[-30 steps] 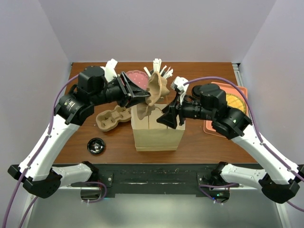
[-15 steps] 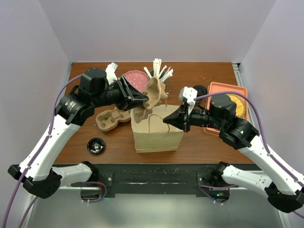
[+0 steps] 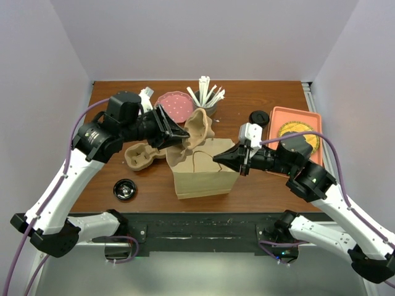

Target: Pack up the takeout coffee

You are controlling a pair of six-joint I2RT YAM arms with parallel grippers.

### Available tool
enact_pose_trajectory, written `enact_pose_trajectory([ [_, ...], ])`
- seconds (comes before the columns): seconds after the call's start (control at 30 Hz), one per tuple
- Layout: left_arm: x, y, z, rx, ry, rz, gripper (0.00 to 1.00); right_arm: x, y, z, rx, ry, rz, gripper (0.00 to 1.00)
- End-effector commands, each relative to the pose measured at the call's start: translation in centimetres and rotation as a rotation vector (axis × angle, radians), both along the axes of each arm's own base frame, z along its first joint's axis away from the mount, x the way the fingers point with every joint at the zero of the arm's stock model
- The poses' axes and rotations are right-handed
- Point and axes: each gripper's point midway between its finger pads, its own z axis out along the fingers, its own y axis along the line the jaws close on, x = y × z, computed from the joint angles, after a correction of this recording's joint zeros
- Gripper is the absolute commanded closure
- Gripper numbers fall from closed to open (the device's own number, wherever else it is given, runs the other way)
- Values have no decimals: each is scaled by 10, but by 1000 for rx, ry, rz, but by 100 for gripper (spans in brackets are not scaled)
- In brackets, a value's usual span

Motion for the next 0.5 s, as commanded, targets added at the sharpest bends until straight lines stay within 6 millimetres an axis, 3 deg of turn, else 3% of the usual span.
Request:
enact_pose_trajectory([
  [0.0,-6,-2,-8,24,1,-43,78,-5,-3,21,71,-130,19,100],
  [0.47,-1,-4,-31,175,50,-63,79,-23,1,12,49,-222,147,100],
])
